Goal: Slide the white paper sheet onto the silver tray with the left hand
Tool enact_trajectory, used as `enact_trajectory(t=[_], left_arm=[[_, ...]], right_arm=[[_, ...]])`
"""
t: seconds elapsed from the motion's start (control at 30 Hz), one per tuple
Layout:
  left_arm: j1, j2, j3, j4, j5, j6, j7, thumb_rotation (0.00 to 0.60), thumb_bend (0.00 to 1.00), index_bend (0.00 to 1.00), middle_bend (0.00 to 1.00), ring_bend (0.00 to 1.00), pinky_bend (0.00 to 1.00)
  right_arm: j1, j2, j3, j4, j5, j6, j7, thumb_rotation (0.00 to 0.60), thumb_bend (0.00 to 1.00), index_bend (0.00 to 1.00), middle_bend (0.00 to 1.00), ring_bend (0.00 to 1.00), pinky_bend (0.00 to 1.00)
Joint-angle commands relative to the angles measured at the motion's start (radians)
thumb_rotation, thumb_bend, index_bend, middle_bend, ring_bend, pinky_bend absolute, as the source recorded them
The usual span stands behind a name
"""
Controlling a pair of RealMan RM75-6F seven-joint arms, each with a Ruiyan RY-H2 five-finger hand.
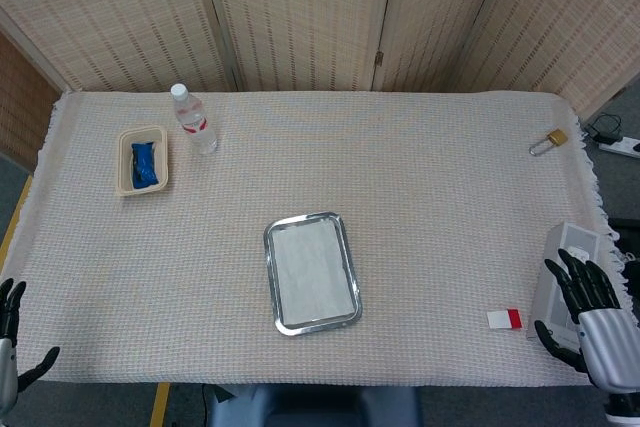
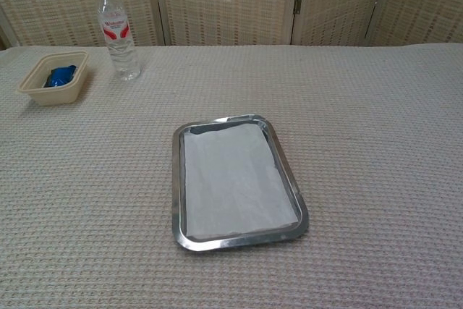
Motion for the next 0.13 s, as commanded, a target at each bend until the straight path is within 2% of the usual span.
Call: enact_trajectory(t=[0.03, 0.13], left_arm=[[0.007, -0.014, -0.010, 0.010, 0.013, -0.016, 0.025, 0.600, 0.12, 0.03, 0.08, 0.17, 0.24], [0.013, -0.017, -0.019, 0.012, 0.017, -0.021, 0.022, 0.600, 0.12, 0.03, 0.08, 0.17, 0.24]], right_arm=[[-0.001, 0.006, 0.002, 0.001, -0.001, 0.007, 0.014, 0.600, 0.40, 0.00, 0.00, 0.00, 0.00], [0.003, 0.007, 0.002, 0.006, -0.007, 0.005, 0.024, 0.600, 0.40, 0.00, 0.00, 0.00, 0.00]])
